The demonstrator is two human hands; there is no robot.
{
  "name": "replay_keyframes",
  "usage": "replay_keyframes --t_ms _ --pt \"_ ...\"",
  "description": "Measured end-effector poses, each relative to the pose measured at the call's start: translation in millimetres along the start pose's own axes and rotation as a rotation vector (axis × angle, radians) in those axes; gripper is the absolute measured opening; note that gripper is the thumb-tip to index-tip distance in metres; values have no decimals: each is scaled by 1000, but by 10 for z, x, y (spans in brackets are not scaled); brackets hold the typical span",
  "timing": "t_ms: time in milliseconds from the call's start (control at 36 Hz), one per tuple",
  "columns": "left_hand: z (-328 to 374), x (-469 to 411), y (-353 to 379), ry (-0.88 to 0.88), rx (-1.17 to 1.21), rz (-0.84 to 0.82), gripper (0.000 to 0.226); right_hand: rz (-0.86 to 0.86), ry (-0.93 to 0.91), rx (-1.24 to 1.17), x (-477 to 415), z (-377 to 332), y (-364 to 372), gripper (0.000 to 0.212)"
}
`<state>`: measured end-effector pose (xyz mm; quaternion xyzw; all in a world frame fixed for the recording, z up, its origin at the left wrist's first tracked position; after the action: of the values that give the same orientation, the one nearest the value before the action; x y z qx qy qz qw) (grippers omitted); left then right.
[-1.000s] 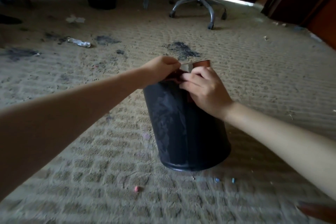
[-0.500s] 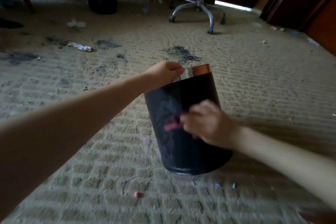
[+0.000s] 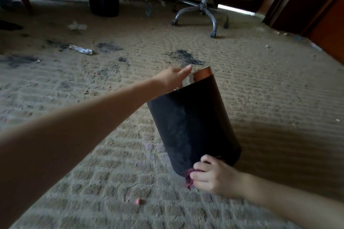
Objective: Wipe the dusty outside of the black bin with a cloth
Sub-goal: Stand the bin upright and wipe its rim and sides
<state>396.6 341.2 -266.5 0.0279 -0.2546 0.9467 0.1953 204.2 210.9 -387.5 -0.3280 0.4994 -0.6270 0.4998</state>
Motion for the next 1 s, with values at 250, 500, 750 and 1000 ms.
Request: replay_keyframes --t_ms 250,500,750,1000 --pt "45 16 22 -54 120 -77 63 507 165 197 -591 1202 -985 9" --pt "30 31 10 -58 55 -99 64 354 142 180 -715 1056 -637 16" --pt "-126 149 -27 89 -71 14 27 53 -63 10 56 61 40 27" --pt "-16 346 91 202 -145 181 28 390 177 -55 -236 475 -508 5"
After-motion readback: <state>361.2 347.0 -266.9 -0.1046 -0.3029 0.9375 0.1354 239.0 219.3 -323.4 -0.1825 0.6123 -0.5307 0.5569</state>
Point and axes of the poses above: each hand's wrist, its own x-axis away from the middle knuckle, its own y-axis out of the palm, z = x × y, the point moved 5 cm from there along -x, towards the middle knuckle, and after that the axes turned 3 degrees about -y, right-handed, at the moved point
